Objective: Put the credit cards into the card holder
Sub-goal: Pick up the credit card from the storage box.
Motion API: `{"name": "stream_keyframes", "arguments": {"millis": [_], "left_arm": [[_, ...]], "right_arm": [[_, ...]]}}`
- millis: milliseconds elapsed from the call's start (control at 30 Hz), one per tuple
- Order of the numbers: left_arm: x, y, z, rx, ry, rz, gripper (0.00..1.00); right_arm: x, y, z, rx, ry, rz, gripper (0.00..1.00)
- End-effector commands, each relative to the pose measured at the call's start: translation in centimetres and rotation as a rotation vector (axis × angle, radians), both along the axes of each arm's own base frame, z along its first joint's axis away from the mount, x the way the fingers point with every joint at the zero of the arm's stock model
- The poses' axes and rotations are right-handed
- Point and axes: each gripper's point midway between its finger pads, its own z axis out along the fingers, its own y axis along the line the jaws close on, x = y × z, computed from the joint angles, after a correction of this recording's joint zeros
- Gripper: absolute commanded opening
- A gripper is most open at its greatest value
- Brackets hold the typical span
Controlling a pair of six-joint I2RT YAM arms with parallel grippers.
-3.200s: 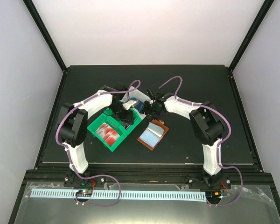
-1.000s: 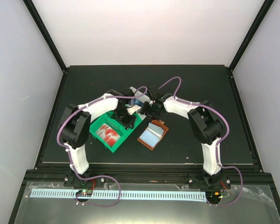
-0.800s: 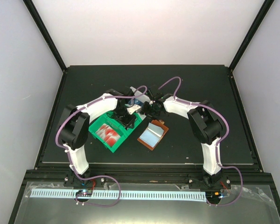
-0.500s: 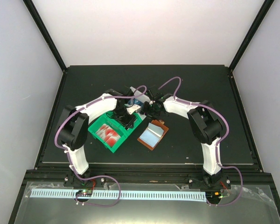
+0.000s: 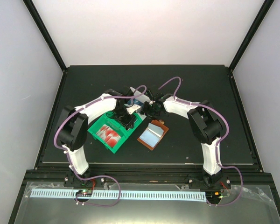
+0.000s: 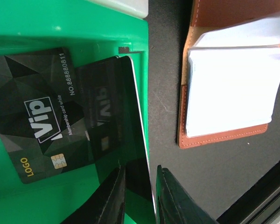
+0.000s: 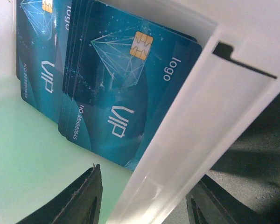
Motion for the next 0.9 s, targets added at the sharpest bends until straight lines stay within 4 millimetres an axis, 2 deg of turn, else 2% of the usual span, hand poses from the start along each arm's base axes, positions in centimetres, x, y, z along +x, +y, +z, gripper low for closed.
{"name": "stream_keyframes", "arguments": {"millis": [0, 200, 533, 867], "left_arm": [[-1.35, -0.63, 1.43, -0.055, 0.025, -0.016, 0.21], [-1.41, -0.57, 1.37, -0.055, 0.025, -0.017, 0.2], [-1.64, -0.7, 1.51, -0.064, 0.04, -0.01, 0.12], [-1.46, -0.49, 1.85, -0.053, 0.03, -0.004, 0.09]], "right_arm": [[0.39, 0.55, 0.22, 0.016, -0.009, 0.0, 0.5], [0.39, 0.47, 0.11, 0.013, -0.007, -0.001, 0.5], [0.39, 0.53, 0.02, 0.015, -0.005, 0.0, 0.5], [0.35, 0.47, -0.05, 0.012, -0.005, 0.001, 0.5]]}}
